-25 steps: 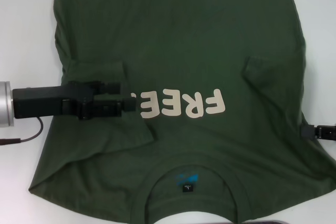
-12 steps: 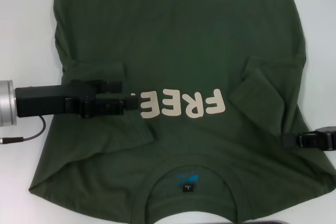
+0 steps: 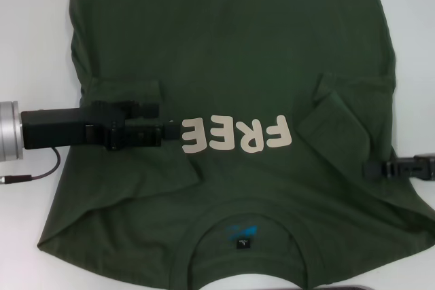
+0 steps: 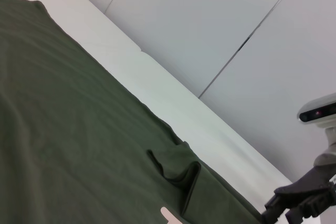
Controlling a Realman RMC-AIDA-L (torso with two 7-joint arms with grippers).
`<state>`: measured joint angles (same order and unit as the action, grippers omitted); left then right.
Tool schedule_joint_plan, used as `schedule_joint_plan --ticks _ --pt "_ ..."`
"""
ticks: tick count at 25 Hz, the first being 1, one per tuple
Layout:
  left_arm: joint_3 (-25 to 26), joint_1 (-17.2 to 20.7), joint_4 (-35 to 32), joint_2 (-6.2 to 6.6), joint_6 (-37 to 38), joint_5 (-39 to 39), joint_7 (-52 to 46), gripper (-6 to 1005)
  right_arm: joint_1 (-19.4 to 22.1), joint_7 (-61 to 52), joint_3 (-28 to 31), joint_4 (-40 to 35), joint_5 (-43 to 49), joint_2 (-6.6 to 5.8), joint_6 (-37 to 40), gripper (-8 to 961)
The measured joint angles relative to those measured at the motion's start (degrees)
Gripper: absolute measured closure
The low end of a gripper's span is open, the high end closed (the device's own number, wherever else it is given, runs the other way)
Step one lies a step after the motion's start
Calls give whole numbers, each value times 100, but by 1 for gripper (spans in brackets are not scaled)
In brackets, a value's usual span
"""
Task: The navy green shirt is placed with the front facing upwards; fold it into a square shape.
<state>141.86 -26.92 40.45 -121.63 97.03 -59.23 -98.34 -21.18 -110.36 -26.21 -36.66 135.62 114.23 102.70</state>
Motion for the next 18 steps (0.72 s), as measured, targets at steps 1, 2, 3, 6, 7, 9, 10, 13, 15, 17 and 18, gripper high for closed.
schedule_joint_plan --ticks 1,2,3,6,7,9,10,13,15,17,18 --pt "0 0 -1 0 0 0 0 80 0 13 82 -15 -3 -13 15 625" --pt "0 0 -2 0 0 0 0 80 0 35 195 -23 -6 -35 33 603" --pt "0 0 -2 0 -1 0 0 80 0 57 296 -30 -14 -61 41 580" --pt "1 1 -3 0 -1 -4 0 81 54 234 717 -31 -209 -145 111 513" --pt "0 2 -2 0 0 -8 0 81 83 324 865 -32 -345 -166 146 491" --pt "0 2 -3 0 -1 -15 0 81 159 509 1119 -33 -640 -186 190 420" --pt "0 3 -3 0 -1 -19 0 81 197 596 1206 -22 -772 -188 196 384" --pt "20 3 -2 -3 0 -27 10 81 274 791 1319 22 -1002 -178 200 313" --pt "33 3 -2 -12 0 -29 20 81 283 850 1351 34 -1075 -168 207 313" --pt "36 3 -2 -14 -3 -30 22 81 285 875 1387 35 -1163 -164 244 312" --pt "38 2 -2 -16 -13 -31 23 81 287 886 1403 37 -1217 -164 270 312"
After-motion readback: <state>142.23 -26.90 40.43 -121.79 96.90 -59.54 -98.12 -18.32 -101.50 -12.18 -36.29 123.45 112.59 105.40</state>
